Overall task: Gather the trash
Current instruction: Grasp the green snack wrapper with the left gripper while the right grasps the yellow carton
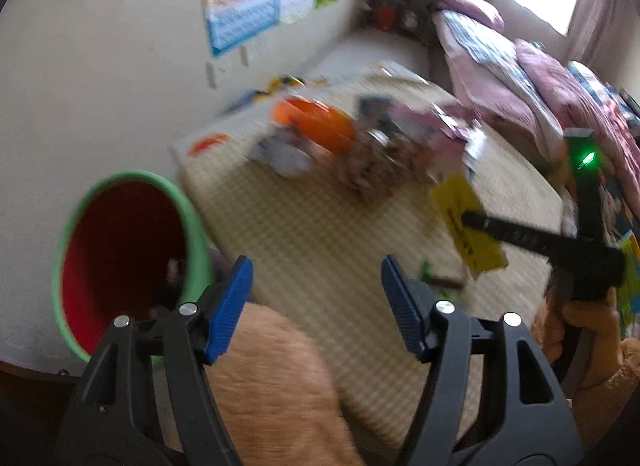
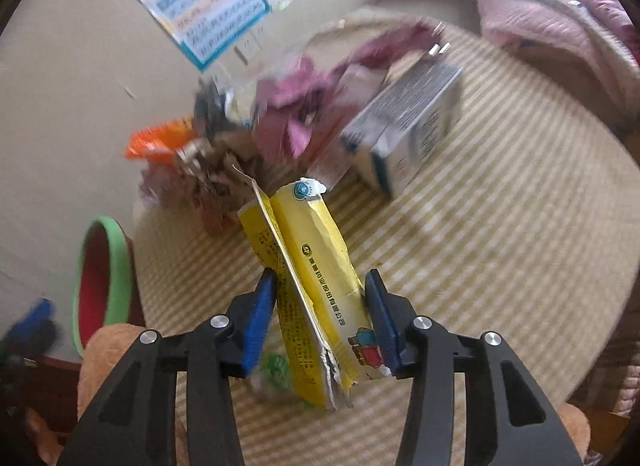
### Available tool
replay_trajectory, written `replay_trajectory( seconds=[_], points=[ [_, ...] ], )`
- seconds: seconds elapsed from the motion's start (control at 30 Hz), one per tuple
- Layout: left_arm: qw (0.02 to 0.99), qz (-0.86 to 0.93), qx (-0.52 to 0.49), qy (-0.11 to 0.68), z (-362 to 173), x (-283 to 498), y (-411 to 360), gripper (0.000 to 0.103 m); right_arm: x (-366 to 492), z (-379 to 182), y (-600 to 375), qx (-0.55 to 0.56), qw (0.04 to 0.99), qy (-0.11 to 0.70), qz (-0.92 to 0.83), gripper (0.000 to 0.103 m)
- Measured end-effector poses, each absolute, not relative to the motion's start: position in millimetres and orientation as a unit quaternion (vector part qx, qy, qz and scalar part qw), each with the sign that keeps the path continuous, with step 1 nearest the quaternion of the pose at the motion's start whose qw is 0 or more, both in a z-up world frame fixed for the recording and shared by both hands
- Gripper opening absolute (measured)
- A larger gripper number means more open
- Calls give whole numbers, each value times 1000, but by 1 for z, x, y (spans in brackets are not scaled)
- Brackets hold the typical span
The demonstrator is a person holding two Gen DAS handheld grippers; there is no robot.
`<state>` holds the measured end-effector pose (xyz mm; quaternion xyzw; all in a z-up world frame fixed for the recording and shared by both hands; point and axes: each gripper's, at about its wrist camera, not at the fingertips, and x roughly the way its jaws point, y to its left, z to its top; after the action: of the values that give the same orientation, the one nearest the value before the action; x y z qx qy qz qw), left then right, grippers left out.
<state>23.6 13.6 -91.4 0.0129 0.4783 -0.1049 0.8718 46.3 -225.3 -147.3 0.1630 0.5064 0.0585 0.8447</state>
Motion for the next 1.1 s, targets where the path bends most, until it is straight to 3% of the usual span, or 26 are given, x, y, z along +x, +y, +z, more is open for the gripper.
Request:
replay_trajectory(
  seconds=[0.23, 0.6, 0.87, 1.0, 1.1],
  points=[
    [845, -191, 115, 486, -131, 16, -60, 71, -17, -156, -267, 191, 855, 481, -7, 45],
    [799, -208, 125, 551, -184, 38, -111, 70, -26, -164, -278, 223, 853, 472, -6, 46],
    [786, -194, 129, 572, -197, 37, -113, 53, -27, -166, -281, 230, 852, 470, -2, 47],
    [789, -196, 141, 566, -195, 35, -115, 32, -27, -165, -280, 225, 853, 471, -1, 47],
    [790, -197, 137, 564, -192, 33, -113, 25, -27, -165, -279, 222, 853, 472, 0, 47]
  ],
)
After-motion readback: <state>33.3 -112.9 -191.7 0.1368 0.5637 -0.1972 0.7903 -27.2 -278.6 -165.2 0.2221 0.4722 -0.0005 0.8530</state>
